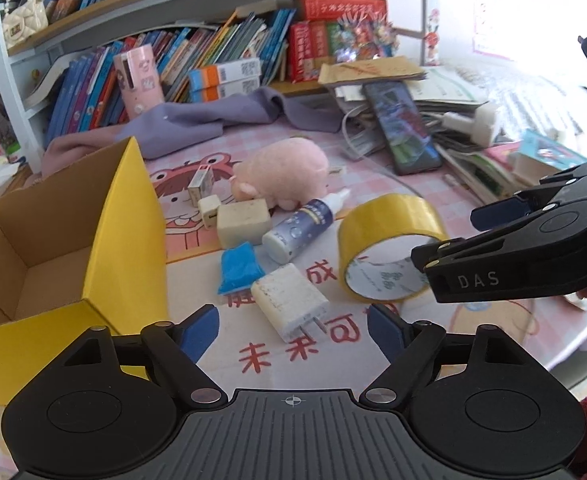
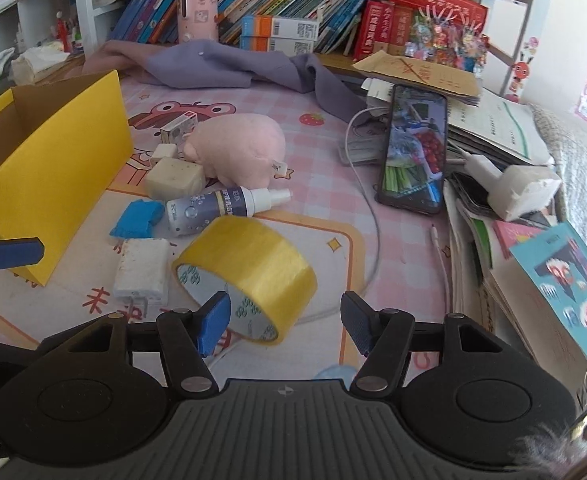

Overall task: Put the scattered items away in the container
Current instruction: 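Reach the left tool to the white charger while the right tool reaches the yellow tape, then close the left tool on the white charger while the right tool grips the yellow tape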

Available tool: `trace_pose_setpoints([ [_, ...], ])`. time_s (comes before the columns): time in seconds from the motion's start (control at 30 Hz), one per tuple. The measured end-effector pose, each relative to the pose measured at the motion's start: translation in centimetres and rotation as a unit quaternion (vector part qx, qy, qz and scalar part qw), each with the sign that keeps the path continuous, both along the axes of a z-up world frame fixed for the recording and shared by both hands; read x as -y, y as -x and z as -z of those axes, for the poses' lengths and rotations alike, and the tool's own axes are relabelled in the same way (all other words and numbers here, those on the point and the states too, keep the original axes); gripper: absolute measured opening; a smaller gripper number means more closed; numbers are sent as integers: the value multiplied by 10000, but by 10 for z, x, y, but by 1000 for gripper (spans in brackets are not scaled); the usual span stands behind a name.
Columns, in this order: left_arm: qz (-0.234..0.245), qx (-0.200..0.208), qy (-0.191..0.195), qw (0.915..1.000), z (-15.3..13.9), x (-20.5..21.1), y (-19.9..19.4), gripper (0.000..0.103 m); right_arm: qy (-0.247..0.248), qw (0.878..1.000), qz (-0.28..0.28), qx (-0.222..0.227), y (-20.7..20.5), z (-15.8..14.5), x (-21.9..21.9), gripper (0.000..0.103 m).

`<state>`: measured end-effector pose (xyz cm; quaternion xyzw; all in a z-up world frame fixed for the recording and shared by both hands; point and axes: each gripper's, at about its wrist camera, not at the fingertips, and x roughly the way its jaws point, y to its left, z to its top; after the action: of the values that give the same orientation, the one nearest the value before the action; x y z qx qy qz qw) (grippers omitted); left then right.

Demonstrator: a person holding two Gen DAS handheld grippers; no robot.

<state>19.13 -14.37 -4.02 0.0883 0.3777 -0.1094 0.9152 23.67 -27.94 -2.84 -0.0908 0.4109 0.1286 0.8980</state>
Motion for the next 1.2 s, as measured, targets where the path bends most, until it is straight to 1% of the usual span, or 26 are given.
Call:
trace_pose_setpoints([
  [0.2,-235,-305,-91,9992,14,8,-25,78,-69,9993,-283,-220,-28,11,3,57],
  [0.3,-268,-438,-159,9986,23,14,-34,77,-124,9985,-429,-325,-36,16,4,51],
  [0.33,-271,-476,-189,9983,25,16,-38,76,-141,9981,-481,-352,-39,17,4,47],
  [0.4,-289,-541,-255,9978,30,19,-44,74,-153,9980,-516,-344,-44,18,6,43],
  [0.43,-305,-565,-279,9975,32,20,-47,73,-165,9981,-505,-327,-46,18,7,38],
  [0.5,-343,-598,-309,9971,34,21,-52,73,-216,9982,-445,-330,-52,18,12,34],
  [0.57,-385,-641,-333,9966,37,22,-56,71,-248,9984,-374,-356,-57,20,16,27],
  [0.73,-540,-806,-296,9948,45,22,-66,68,-322,9979,-334,-445,-65,24,23,15],
  [0.87,-641,-865,-198,9940,47,20,-69,66,-359,9976,-360,-468,-69,25,25,13],
  [0.97,-661,-858,-126,9940,47,21,-70,60,-382,9974,-374,-481,-70,26,25,13],
  [1.03,-673,-862,-86,9940,47,21,-70,58,-414,9973,-379,-466,-71,25,26,13],
  [1.07,-675,-863,-76,9940,46,21,-70,55,-432,9973,-378,-462,-71,25,27,13],
  [1.1,-686,-878,-61,9938,46,21,-70,48,-446,9972,-377,-459,-71,25,28,13],
  [1.2,-748,-891,-25,9932,42,18,-69,43,-475,9972,-374,-438,-71,23,29,12],
])
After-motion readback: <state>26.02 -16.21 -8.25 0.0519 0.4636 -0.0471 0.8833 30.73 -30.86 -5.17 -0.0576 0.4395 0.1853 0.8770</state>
